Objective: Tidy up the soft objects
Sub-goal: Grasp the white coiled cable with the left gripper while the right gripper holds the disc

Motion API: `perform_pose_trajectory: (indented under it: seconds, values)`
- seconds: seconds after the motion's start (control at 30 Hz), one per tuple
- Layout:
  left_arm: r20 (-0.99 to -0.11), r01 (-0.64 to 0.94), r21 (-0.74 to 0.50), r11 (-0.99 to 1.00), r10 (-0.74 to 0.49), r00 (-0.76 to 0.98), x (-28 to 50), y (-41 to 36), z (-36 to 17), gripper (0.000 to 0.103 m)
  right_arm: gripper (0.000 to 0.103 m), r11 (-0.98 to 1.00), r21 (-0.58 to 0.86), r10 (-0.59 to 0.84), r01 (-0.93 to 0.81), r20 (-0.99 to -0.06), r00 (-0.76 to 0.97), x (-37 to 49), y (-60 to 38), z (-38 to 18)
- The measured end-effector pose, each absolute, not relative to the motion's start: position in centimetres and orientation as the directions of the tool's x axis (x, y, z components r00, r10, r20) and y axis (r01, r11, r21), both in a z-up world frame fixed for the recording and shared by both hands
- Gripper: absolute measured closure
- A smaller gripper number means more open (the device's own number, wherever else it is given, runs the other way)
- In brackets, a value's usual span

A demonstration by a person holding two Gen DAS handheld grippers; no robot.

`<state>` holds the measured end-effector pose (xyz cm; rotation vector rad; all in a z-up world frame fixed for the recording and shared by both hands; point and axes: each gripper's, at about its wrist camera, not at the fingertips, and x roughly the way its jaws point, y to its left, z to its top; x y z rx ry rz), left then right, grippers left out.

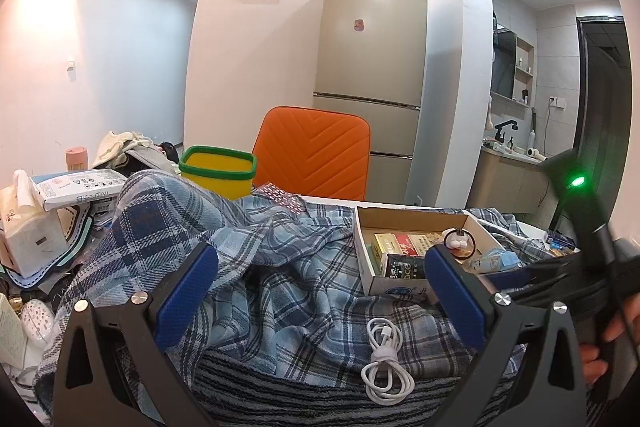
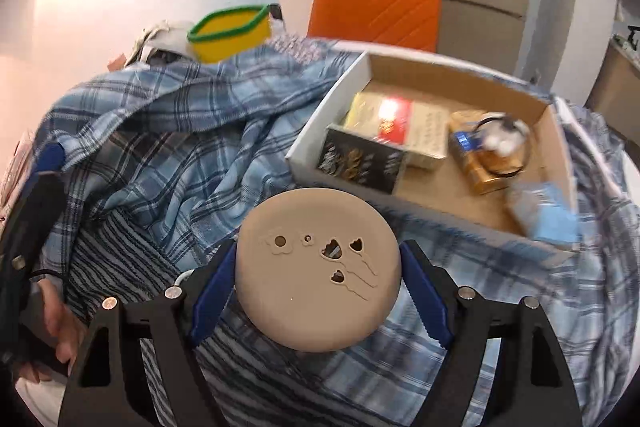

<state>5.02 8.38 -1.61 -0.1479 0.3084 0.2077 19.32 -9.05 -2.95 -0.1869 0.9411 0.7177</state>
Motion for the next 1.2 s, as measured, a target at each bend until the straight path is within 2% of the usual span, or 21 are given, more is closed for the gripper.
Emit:
perform_pose_trajectory:
  seconds: [0.17,0.4,0.53,0.63,0.73,0.8,1.07,1.13,1.2]
  values:
    - [-0.325,-0.218,-0.104,0.970,0.174,0.930,5.3,8.3,-1.7,0.000,0.021,0.822,0.072,0.438,-0.565,-0.713,0.548,18.6,-12.8,-0.9]
    - [-0.351,-0.190,-0.093,0.977,0.146,0.925,5.9,8.2,-1.8,0.000,0.021,0.887,0.046,0.417,-0.459,-0.507,0.755,16.7,-17.8,0.8]
    - [-0.432,-0.105,-0.018,0.994,0.087,0.897,7.4,6.8,-1.9,0.015,0.021,0.920,-0.001,0.362,-0.393,-0.383,0.850,15.9,-19.2,1.5]
    - [-0.522,-0.041,-0.020,0.999,0.024,0.852,9.1,5.9,-2.3,0.025,0.021,0.919,0.005,0.368,-0.393,-0.368,0.854,15.6,-19.5,1.5]
    - [-0.642,-0.007,-0.121,0.993,-0.073,0.763,11.3,6.2,-2.7,0.041,0.021,0.917,-0.001,0.372,-0.400,-0.365,0.854,15.4,-19.4,1.4]
    - [-0.686,-0.011,-0.149,0.989,-0.096,0.722,12.3,6.2,-3.0,0.053,0.021,0.916,-0.005,0.373,-0.402,-0.362,0.854,15.3,-19.4,1.4]
    - [-0.803,-0.008,-0.110,0.994,-0.084,0.590,14.4,5.1,-5.4,0.060,0.021,0.910,-0.022,0.378,-0.414,-0.368,0.850,14.7,-19.1,0.9]
    - [-0.818,-0.001,-0.097,0.995,-0.080,0.569,14.6,4.8,-6.1,0.070,0.021,0.909,-0.025,0.379,-0.416,-0.366,0.850,14.6,-19.1,0.9]
    - [-0.824,0.001,-0.081,0.997,-0.068,0.563,14.6,4.6,-6.4,0.070,0.021,0.912,-0.027,0.374,-0.410,-0.360,0.855,14.5,-19.2,1.0]
